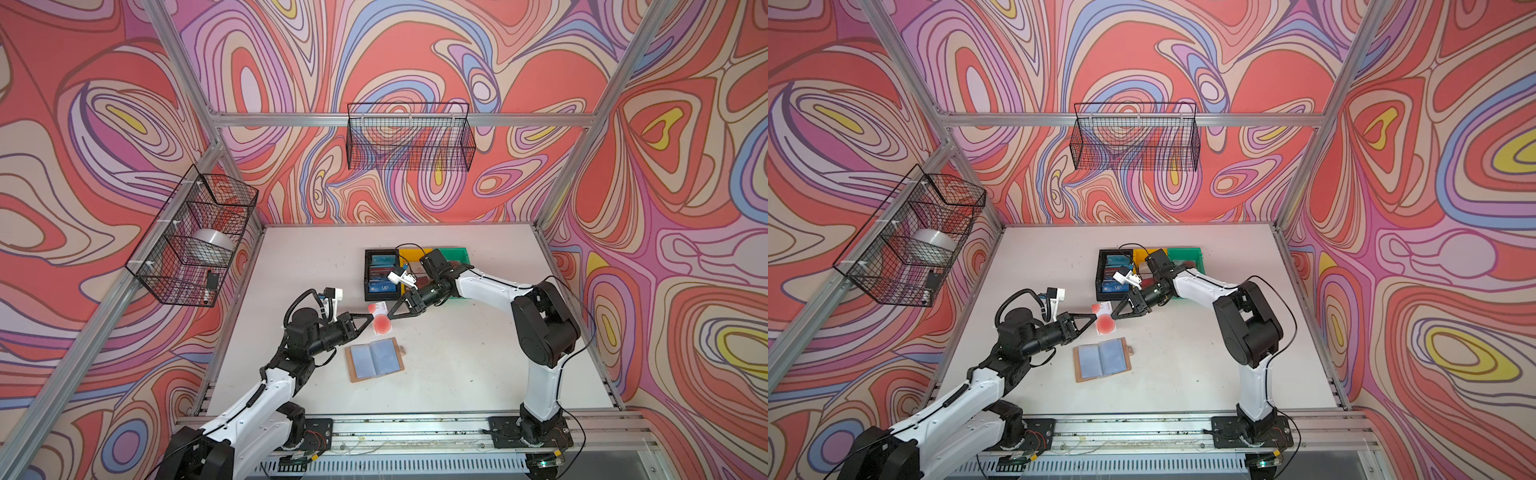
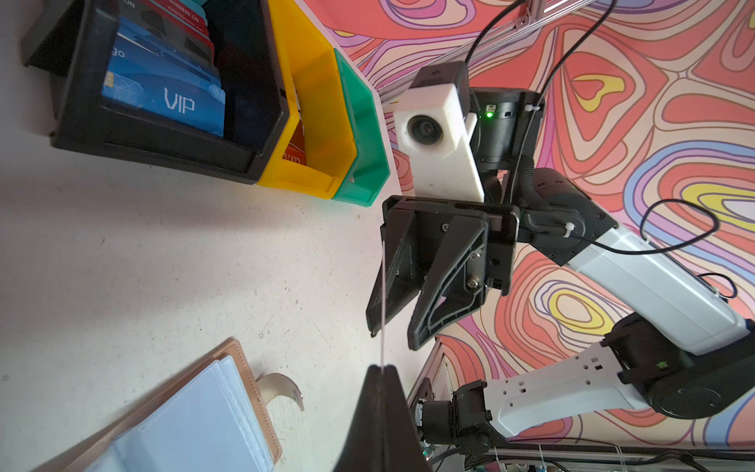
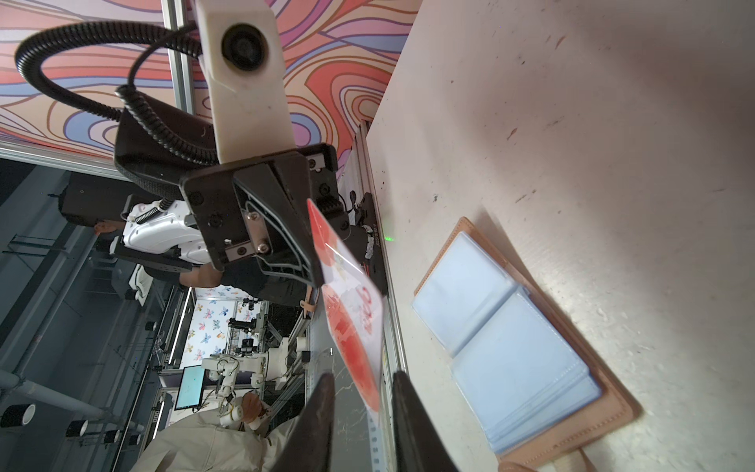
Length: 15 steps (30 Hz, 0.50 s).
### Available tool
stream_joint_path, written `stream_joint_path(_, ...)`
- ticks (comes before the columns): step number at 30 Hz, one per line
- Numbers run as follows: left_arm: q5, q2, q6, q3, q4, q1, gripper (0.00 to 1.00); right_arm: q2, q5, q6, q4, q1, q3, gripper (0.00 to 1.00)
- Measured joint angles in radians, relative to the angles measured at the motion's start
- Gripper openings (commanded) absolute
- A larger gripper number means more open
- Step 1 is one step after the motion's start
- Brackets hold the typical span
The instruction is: Take the credit cards out of the card holder
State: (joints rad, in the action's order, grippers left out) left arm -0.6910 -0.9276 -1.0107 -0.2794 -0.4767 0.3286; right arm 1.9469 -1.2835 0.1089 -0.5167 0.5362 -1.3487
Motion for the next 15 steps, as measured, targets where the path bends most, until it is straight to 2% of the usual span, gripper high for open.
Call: stream_joint_path(15,0.000,-0.038,-0.012,0.000,-0.034,0.008,0.00,0.000,-0.011,0.026,0.033,-0.001,0.010,0.16)
